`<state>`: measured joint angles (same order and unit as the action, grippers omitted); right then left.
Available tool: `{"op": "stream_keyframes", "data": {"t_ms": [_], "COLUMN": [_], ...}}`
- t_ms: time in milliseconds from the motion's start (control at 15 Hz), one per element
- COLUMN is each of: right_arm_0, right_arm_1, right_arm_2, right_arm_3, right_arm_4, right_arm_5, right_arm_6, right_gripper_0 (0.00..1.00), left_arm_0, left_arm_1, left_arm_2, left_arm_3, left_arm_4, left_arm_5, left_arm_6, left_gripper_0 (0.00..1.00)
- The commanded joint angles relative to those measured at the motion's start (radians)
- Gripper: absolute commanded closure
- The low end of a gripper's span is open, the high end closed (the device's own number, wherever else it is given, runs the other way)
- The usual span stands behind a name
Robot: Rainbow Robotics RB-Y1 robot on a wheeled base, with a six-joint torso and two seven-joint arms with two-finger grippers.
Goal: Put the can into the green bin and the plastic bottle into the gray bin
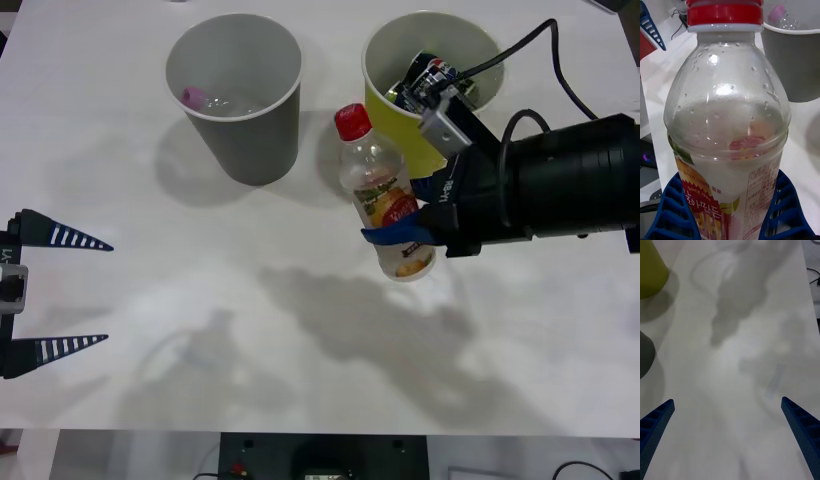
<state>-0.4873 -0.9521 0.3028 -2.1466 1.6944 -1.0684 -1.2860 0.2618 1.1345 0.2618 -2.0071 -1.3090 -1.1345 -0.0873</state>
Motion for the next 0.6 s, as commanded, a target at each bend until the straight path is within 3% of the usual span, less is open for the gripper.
{"op": "stream_keyframes", "data": {"t_ms": [67,400,600], "right_arm_0": [-0.123,-0.444,-0.645], "right_arm_1": [-0.033,-0.054,-0.051], "right_arm_2": [0.065,0.248,0.394], "right_arm_3": [0.054,0.244,0.344], "right_arm_4": [-0.048,-0.190,-0.208], "right_arm_5": [0.011,0.011,0.036], "right_arm_6": [-0.035,-0.035,-0.107], "right_gripper_0": [1.00,1.00,1.00], "left_arm_0": [0.000,0.000,0.000], "left_arm_1": [0.000,0.000,0.000], "left_arm_2": [0.000,0.000,0.000], "left_arm_3": [0.000,0.000,0.000], "left_arm_4": [0.000,0.000,0.000], "left_arm_5": [0.000,0.000,0.000], "left_arm_6": [0.000,0.000,0.000], "left_gripper_0": [0.02,0.02,0.02]}}
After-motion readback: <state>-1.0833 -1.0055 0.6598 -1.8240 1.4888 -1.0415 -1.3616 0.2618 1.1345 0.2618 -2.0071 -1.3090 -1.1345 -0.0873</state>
